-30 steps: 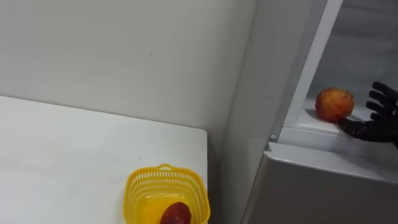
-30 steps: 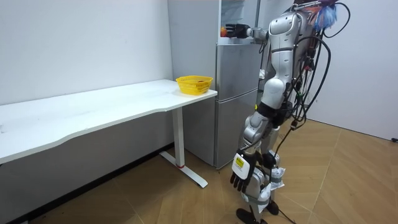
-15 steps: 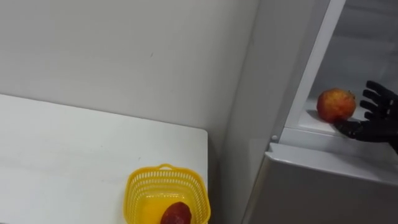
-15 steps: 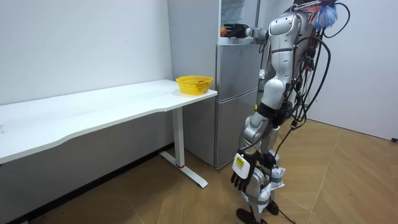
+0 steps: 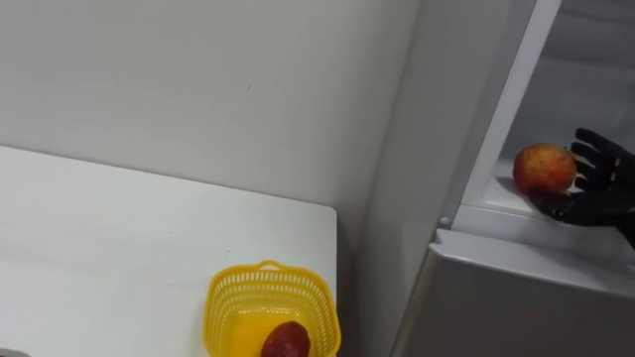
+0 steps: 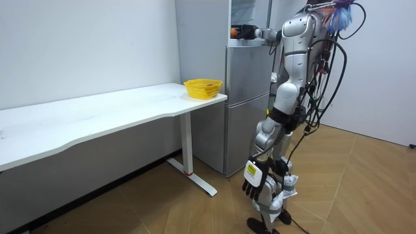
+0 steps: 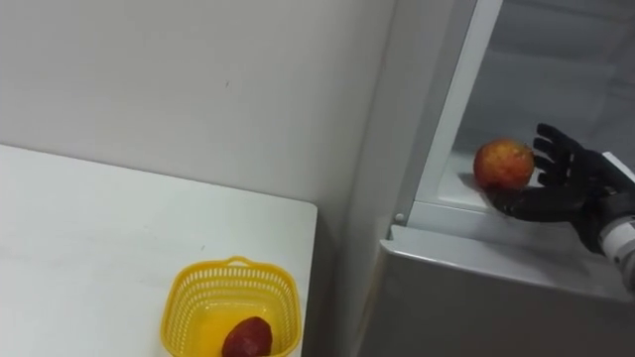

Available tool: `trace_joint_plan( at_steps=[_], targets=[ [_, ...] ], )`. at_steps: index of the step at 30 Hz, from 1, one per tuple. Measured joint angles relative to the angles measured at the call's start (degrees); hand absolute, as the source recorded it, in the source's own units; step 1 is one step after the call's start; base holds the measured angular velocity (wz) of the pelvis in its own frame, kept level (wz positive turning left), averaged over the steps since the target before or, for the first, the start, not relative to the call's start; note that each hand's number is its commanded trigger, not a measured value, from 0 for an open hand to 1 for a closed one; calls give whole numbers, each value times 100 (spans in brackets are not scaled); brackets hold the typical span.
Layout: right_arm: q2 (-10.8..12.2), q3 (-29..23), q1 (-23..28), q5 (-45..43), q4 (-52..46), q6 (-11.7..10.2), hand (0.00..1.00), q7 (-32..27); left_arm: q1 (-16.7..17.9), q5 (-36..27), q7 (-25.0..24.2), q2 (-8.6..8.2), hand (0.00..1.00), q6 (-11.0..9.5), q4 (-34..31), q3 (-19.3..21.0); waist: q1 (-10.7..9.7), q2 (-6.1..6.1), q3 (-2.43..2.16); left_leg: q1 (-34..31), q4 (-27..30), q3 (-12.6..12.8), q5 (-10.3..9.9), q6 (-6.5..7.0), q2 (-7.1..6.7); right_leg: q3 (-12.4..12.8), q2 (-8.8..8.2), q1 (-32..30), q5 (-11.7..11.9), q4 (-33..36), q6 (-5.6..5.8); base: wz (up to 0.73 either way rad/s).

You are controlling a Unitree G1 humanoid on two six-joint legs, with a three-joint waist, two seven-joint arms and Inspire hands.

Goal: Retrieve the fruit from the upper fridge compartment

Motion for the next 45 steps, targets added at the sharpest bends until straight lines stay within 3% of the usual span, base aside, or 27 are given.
trace_joint_plan(
  at_steps=[13,14,15,16,28,34,42,45],
  targets=[
    [-1,239,-309,-25,-1,0,0,85,-20,-10,17,6,0,-3,17,-6,125,-62,-8,-201,61,-31,14,-31,15,-37,16,-142,5,37,-25,0],
    [-1,240,-309,-25,-1,0,7,84,-20,-10,16,6,0,-3,18,-6,135,-64,-7,-201,61,-32,13,-31,15,-39,15,-141,5,46,-25,0],
    [0,240,-309,-25,-1,0,73,82,-24,-10,16,6,0,-2,17,-6,145,-65,-5,-203,60,-34,13,-31,15,-40,15,-142,5,47,-25,0],
    [0,241,-309,-28,-1,1,100,82,-26,-10,16,6,0,-2,18,-6,152,-65,-4,-204,58,-35,13,-32,15,-39,15,-144,4,48,-25,0],
    [2,248,-447,-2,-1,-1,100,8,-169,-14,14,12,0,-9,120,-6,178,-98,1,-234,22,-36,14,-33,14,-32,16,-167,1,20,-25,0],
    [0,431,-527,18,-55,1,100,-20,-236,-10,13,98,0,-77,119,-3,159,-137,-4,-232,70,-82,15,-35,8,-77,14,-119,2,8,-25,4],
    [3,431,-532,242,-56,5,100,-168,-308,1,42,133,0,-113,124,6,166,-67,31,-232,55,-132,7,-41,9,-109,16,-96,5,30,-27,2],
    [4,430,-532,696,-62,7,100,-185,-302,-1,67,94,0,-113,122,4,159,-13,16,-234,61,-131,6,-41,10,-109,14,-102,5,42,-27,0]
  ],
)
